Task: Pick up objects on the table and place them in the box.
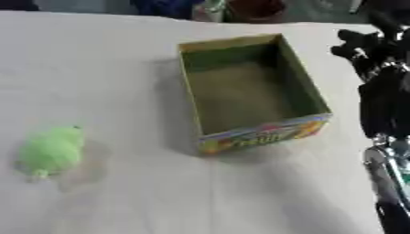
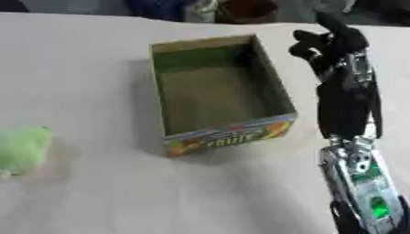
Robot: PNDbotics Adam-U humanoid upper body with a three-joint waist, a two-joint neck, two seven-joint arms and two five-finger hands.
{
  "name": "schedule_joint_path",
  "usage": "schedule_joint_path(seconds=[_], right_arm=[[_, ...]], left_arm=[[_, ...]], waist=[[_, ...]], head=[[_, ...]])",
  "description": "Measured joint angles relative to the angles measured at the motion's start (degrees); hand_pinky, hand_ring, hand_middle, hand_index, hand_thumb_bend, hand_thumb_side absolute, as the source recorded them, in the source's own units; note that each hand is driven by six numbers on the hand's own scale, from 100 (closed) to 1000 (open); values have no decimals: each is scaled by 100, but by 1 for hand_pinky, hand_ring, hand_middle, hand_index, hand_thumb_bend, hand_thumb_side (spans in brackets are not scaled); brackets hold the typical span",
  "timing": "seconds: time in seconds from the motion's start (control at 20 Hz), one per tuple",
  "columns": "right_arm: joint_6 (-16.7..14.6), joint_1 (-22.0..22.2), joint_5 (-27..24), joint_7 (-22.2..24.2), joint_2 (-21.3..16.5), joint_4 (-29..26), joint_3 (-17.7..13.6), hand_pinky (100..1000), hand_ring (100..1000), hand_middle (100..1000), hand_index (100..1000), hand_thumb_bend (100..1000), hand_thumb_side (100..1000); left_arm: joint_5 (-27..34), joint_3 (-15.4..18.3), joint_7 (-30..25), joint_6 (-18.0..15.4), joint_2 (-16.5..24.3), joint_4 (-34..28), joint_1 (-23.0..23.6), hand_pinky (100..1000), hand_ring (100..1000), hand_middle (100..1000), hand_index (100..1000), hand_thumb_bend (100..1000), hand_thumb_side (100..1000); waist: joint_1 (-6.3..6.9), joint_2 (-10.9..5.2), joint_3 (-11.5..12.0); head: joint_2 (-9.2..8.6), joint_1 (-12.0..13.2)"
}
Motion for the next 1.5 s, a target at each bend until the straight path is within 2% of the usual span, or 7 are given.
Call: schedule_joint_path(seconds=[0.2, 0.5, 0.85, 1.0, 1.3, 1.4, 1.5], right_arm=[[8, 17, 15, 9, 0, 0, 0, 746, 799, 538, 864, 100, 980], [7, 17, 16, 11, 0, 0, 1, 745, 797, 538, 863, 100, 974], [-4, 17, -7, 21, -9, 0, 1, 744, 795, 539, 860, 100, 976], [-6, 17, -16, 24, -11, 0, 1, 745, 796, 540, 863, 100, 974], [14, 20, -34, 44, -18, 0, 2, 745, 795, 540, 862, 100, 977], [21, 20, -40, 51, -25, 0, 3, 745, 795, 541, 861, 100, 977], [23, 20, -49, 53, -27, 0, 3, 745, 795, 541, 861, 100, 978]], left_arm=[[-43, 4, 7, -12, -1, 0, 22, 563, 521, 489, 706, 100, 869], [-346, 15, 49, -41, 121, 0, 91, 557, 531, 503, 713, 100, 780], [-1245, -115, 536, -121, 994, 0, 310, 553, 548, 522, 741, 100, 714], [-1748, -256, 675, -16, 1427, 57, 420, 568, 564, 549, 781, 100, 728], [-2835, -600, 233, 258, 2140, 556, 548, 587, 599, 603, 836, 100, 751], [-3110, -697, 99, 240, 2352, 662, 550, 594, 612, 618, 848, 100, 683], [-3371, -807, -23, 209, 2575, 742, 549, 596, 617, 625, 851, 100, 671]], waist=[[10, 0, 8], [21, -14, -9], [70, -115, -11], [79, -156, -21], [100, -221, -43], [101, -234, -50], [101, -238, -60]], head=[[12, -16], [20, -20], [36, -40], [36, -42], [34, -39], [35, -43], [60, -76]])
